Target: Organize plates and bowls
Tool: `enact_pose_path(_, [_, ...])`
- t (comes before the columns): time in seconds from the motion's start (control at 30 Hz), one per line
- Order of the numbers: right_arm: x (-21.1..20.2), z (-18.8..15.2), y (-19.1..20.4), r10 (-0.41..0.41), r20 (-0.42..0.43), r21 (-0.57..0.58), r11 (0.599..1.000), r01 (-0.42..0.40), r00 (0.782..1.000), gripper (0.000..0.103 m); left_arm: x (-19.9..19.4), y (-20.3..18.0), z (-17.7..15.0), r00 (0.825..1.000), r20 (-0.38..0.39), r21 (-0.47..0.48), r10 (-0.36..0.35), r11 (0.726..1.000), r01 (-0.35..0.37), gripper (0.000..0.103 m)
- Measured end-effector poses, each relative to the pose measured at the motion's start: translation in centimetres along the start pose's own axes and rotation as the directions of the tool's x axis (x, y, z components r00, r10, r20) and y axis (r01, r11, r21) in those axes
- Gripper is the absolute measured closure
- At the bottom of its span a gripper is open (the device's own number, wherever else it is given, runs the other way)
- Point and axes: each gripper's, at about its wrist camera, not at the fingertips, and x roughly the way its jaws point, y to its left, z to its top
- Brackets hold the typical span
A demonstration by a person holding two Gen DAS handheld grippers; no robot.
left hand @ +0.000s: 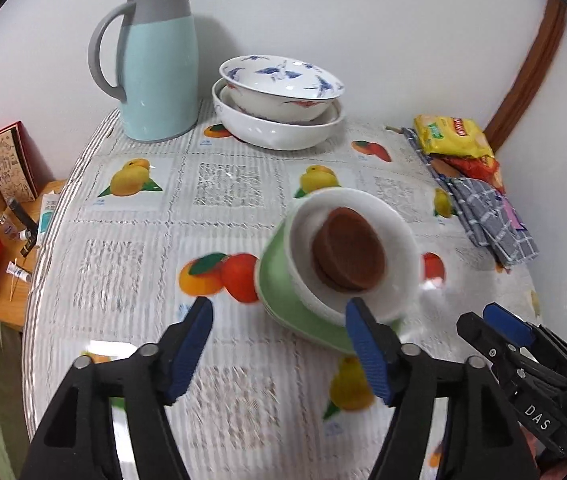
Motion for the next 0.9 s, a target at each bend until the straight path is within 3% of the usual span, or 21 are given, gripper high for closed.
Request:
enact_pose_path(0.17, [-4.2,-1.6,-0.3,-0.076,0.058,-0.014,0.997,0.077,0.995,0.049,-2.9,-2.1,-1.8,0.999,0.048,0.02,0.013,1.0,-0.014,0.03])
enact_pose_path(0.27, [-6.8,-2.4,-0.3,-0.05,0.078,-0.017,0.998,0.052,0.996,0.049,-4.7,-3.2,-2.9,0.997,0.075,0.033,0.033,0.999,-0.036,0.028])
enact_pose_path(0.37, [-9.1,-3.4,-0.5,-0.086,0.112,-0.008,0.996,0.088,0.99,0.048,-6.8,-4.3,-4.1,0.991,0.115,0.047,0.073,0.996,-0.079,0.022])
enact_pose_path(0.4, [-9.7,-3.8,-0.6,-0.09,0.122,-0.007,0.996,0.091,0.988,0.044,-7.4,-4.5,-4.5,0.988,0.131,0.051,0.076,0.995,-0.084,0.022])
enact_pose_path(0.43, [-10.3,-4.1,-0.7,-0.097,0.131,-0.004,0.995,0.098,0.987,0.032,-8.0,-4.8,-4.8,0.987,0.143,0.055,0.076,0.995,-0.084,0.021])
enact_pose_path(0.5, [-11.4,-4.8,-0.7,-0.124,0.161,-0.009,0.992,0.127,0.979,0.023,-9.2,-5.4,-5.5,0.984,0.162,0.061,0.07,0.995,-0.081,0.018])
enact_pose_path(0.67, [-13.8,-6.0,-1.1,-0.163,0.203,-0.008,0.986,0.168,0.966,0.018,-11.3,-6.4,-7.1,0.975,0.207,0.051,0.075,0.995,-0.088,0.01])
enact_pose_path(0.9, [-17.0,-8.5,-1.9,-0.201,0.263,0.004,0.978,0.208,0.944,0.009,-13.6,-7.8,-9.9,0.963,0.252,0.046,0.099,0.992,-0.114,0.009])
